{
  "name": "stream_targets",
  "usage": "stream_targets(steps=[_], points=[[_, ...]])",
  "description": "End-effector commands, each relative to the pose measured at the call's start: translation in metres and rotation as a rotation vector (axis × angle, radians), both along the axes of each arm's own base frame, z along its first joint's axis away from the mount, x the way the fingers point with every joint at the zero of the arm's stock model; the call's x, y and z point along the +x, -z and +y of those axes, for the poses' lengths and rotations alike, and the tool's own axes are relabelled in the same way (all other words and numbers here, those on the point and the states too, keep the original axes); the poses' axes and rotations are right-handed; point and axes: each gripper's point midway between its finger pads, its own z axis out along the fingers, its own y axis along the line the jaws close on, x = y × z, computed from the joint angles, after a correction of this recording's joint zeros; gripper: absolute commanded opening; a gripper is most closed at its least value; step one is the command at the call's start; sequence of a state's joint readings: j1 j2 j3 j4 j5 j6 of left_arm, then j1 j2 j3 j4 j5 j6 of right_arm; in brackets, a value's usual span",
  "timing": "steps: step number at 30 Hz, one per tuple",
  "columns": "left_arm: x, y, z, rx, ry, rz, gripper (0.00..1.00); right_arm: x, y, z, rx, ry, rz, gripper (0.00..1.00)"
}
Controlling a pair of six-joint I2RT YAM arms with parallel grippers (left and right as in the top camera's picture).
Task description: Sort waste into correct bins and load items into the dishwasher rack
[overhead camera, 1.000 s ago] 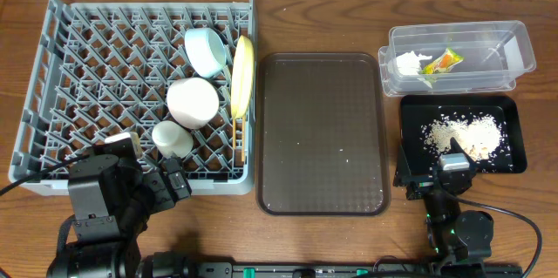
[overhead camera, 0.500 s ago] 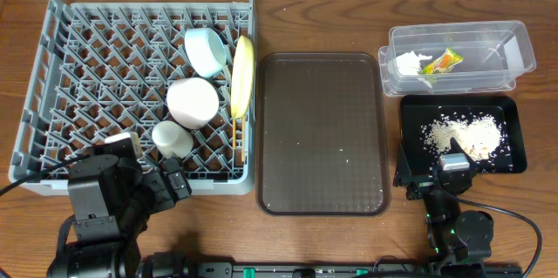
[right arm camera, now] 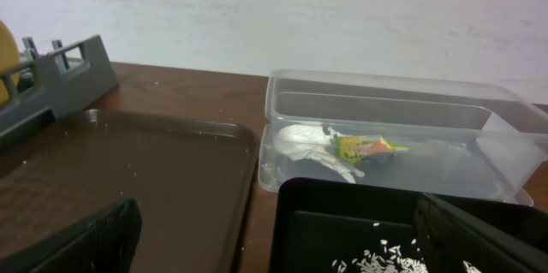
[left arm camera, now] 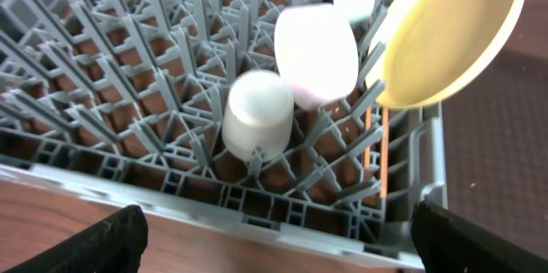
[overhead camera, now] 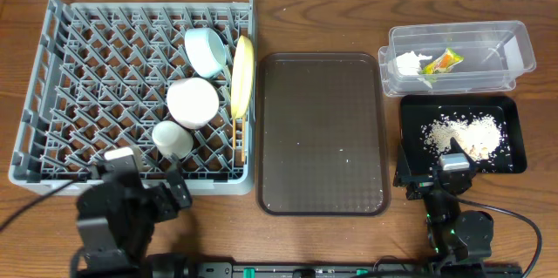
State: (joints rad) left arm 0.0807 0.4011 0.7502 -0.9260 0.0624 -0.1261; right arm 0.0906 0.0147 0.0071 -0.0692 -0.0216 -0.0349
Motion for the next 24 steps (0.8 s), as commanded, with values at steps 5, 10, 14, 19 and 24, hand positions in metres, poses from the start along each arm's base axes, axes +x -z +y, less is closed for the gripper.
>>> stream_targets(steps=[5, 10, 14, 19, 24], points=[[0.013, 0.056, -0.001, 0.029, 0.015, -0.134, 1.00, 0.000, 0.001, -0.003, -0.012, 0.015, 0.000, 0.99], [0.032, 0.071, -0.002, -0.005, -0.001, -0.276, 1.00, 0.000, 0.001, -0.003, -0.012, 0.015, 0.000, 0.99], [0.049, 0.068, -0.002, -0.001, 0.004, -0.398, 1.00, 0.000, 0.001, -0.003, -0.012, 0.015, 0.000, 0.99], [0.064, 0.056, -0.002, 0.037, 0.021, -0.549, 1.00, 0.000, 0.001, -0.003, -0.012, 0.015, 0.000, 0.99], [0.065, 0.058, -0.004, 0.132, 0.070, -0.547, 1.00, 0.000, 0.001, -0.003, -0.012, 0.015, 0.001, 0.99]])
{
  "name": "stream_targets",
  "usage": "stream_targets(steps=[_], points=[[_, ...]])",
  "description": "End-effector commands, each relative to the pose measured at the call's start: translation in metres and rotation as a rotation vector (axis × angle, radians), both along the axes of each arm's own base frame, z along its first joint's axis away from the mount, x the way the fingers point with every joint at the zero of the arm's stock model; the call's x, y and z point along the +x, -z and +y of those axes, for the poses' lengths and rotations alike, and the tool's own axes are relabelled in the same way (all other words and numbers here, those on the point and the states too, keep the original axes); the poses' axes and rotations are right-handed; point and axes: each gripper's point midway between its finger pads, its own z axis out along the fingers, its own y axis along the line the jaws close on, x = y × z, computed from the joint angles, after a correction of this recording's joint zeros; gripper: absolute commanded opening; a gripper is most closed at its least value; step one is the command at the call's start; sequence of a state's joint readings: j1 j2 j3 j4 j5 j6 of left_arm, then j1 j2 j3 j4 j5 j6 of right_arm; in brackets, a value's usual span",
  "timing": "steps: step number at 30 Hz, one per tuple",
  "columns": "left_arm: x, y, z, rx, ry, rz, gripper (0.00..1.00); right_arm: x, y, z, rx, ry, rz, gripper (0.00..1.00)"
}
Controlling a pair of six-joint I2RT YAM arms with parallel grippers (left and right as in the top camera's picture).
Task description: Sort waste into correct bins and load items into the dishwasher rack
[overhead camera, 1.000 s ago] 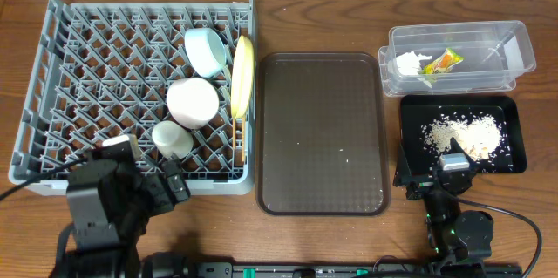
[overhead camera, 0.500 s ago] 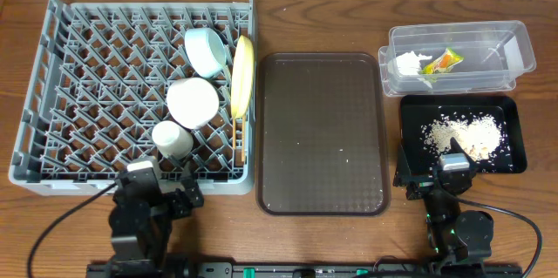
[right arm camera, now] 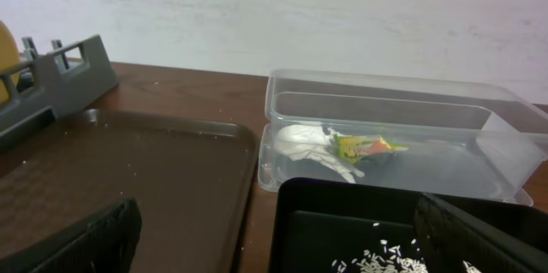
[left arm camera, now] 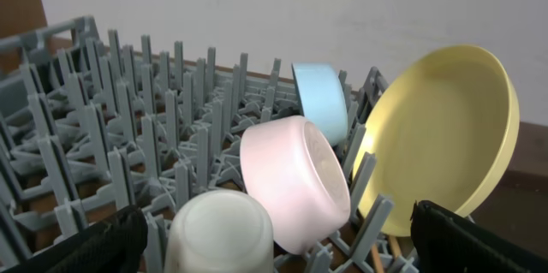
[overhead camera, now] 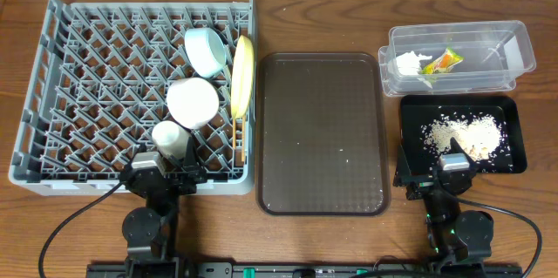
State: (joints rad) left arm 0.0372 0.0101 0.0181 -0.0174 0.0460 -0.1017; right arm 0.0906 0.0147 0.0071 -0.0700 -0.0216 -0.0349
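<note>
The grey dishwasher rack (overhead camera: 87, 69) holds a blue cup (overhead camera: 205, 50), an upright yellow plate (overhead camera: 242, 73), a pale pink bowl (overhead camera: 193, 102) and an upturned white cup (overhead camera: 170, 139). My left gripper (overhead camera: 162, 173) sits low at the rack's front edge. It is open, its fingertips wide apart either side of the white cup (left arm camera: 221, 234) without touching it. My right gripper (overhead camera: 440, 173) rests open in front of the black tray (overhead camera: 510, 160) of rice. The clear bin (overhead camera: 514, 51) holds a crumpled tissue and a coloured wrapper (right arm camera: 364, 146).
A brown serving tray (overhead camera: 321, 134) with a few crumbs lies between the rack and the bins. An orange stick-like utensil (overhead camera: 237, 134) stands in the rack by the plate. Cables run from both arm bases along the table's front edge.
My left arm has moved from a raised pose looking down into the rack to a low pose at the rack's front edge, looking level across it. The right arm and all items are unchanged.
</note>
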Motion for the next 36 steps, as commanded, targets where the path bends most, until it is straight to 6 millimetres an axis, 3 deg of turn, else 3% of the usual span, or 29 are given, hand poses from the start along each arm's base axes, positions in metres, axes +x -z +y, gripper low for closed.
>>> stream_targets(steps=[1, 2, 36], points=[[-0.0005, 0.0119, -0.0012, 0.074, 0.013, 0.037, 1.00, 0.0001, 0.0009, -0.0031, -0.012, 0.015, 0.001, 0.99], [-0.0015, 0.0186, -0.0012, 0.072, 0.013, 0.065, 1.00, 0.0001, 0.0008, -0.0031, -0.012, 0.015, 0.000, 0.99], [-0.0012, 0.0175, -0.0011, 0.073, 0.013, 0.060, 1.00, 0.0001, 0.0009, -0.0032, -0.012, 0.015, 0.001, 0.99]])
